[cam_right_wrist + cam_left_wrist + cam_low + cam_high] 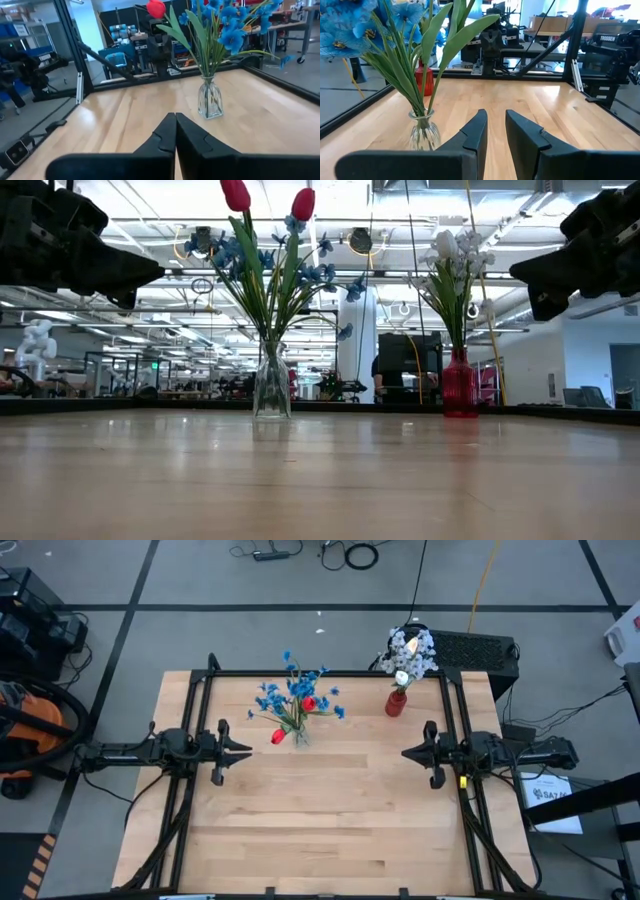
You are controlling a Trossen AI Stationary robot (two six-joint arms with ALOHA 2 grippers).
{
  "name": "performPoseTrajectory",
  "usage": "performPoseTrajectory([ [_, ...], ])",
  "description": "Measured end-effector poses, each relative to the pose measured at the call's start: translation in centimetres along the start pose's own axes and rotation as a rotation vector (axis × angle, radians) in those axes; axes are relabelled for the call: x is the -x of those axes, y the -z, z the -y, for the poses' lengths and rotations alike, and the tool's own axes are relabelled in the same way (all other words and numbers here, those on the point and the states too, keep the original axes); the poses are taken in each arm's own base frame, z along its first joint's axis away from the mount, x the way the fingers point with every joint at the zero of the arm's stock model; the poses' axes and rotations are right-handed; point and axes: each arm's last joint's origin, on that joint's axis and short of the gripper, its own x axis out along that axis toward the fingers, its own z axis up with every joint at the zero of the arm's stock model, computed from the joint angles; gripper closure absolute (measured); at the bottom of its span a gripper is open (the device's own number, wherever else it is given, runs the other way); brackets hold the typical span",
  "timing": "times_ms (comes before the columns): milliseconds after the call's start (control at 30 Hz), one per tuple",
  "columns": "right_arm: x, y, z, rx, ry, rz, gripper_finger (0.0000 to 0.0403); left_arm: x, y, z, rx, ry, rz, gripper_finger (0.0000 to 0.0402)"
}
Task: Sort flowers into vase by color
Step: Return to Home Position
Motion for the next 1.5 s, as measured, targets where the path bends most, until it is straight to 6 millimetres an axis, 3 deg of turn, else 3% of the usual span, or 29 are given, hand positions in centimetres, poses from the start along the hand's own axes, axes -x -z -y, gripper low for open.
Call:
performPoseTrajectory([
  [167, -0.05, 0.05, 0.00, 0.056, 0.001, -0.007, 0.0403, 0.00, 0.00, 0.00, 0.000, 0.000, 0.000, 0.0327],
  [433, -0.05, 0.04, 0.00, -0.038, 0.002, -0.007, 0.0403, 0.00, 0.00, 0.00, 0.000, 0.000, 0.000, 0.0327],
  [1500, -0.05, 0.03, 0.01, -0.037, 0.004, -0.006, 0.0403, 0.00, 0.02, 0.00, 0.000, 0.001, -0.001, 0.0327],
])
